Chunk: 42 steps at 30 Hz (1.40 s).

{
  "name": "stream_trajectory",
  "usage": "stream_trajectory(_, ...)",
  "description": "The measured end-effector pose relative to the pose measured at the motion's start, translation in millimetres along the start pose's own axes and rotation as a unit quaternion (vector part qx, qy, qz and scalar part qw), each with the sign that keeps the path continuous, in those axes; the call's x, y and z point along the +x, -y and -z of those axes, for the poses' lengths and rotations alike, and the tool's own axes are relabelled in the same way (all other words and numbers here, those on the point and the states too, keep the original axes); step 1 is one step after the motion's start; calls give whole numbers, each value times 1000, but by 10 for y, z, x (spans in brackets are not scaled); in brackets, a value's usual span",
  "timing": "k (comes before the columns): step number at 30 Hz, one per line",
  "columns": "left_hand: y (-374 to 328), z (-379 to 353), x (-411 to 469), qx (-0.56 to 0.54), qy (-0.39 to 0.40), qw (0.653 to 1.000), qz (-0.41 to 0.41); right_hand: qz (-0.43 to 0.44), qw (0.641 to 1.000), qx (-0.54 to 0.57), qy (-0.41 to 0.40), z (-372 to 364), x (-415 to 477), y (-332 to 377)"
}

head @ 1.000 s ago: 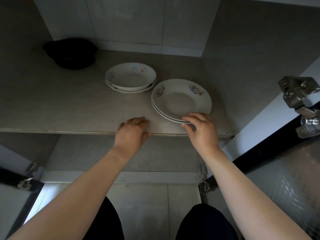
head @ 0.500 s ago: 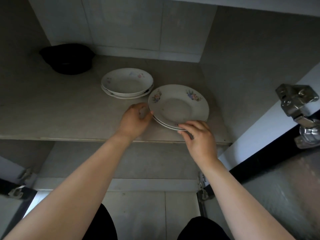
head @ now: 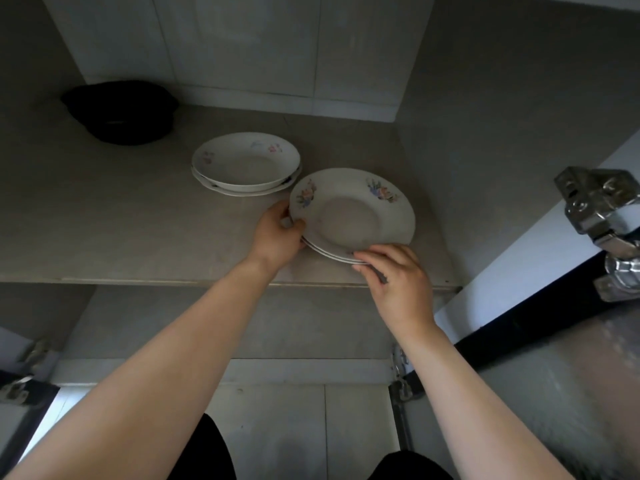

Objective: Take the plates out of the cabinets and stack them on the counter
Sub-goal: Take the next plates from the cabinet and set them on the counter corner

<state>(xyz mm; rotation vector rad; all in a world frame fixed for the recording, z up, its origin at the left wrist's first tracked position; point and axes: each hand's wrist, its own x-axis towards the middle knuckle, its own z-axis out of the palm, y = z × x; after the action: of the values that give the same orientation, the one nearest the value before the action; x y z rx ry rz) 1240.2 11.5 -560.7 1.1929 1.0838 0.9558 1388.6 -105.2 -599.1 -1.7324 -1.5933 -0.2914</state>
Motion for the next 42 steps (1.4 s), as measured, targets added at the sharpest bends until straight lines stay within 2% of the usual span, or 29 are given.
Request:
stream_trajectory(4, 0, -14, -137, -45, -22, 999, 18, 3, 1000, 20, 0, 47, -39, 14)
stream_trajectory(8, 31, 26, -257, -54, -35, 998, 18, -21, 996, 66, 47, 167, -58, 52)
stream_trajectory(12, 23, 112, -372, -57, -37, 998, 14, -162, 974, 158, 14, 321, 26, 128)
stream_trajectory(16, 39, 248, -474, -60, -33, 997, 18, -364, 910, 193, 46, 291, 308, 91)
stream_trajectory(18, 90, 342, -504, -45, -35, 998, 18, -410, 883, 216, 70, 204, 397, 72)
stream_trajectory(21, 143, 451, -537, -34, -40, 999, 12, -412, 878, 229, 84, 94, 394, 125)
stream_trajectory(26, 111, 456, -573, -36, -42, 998, 8, -411, 867, 279, 53, 14, 304, 155)
stream_trajectory(36, 21, 488, -588, -16, -7, 999, 31, -411, 863, 290, 49, 22, 293, 180)
stream_trajectory(42, 54, 599, -752, 5, -23, 999, 41, -411, 855, 310, 63, 158, 126, 280)
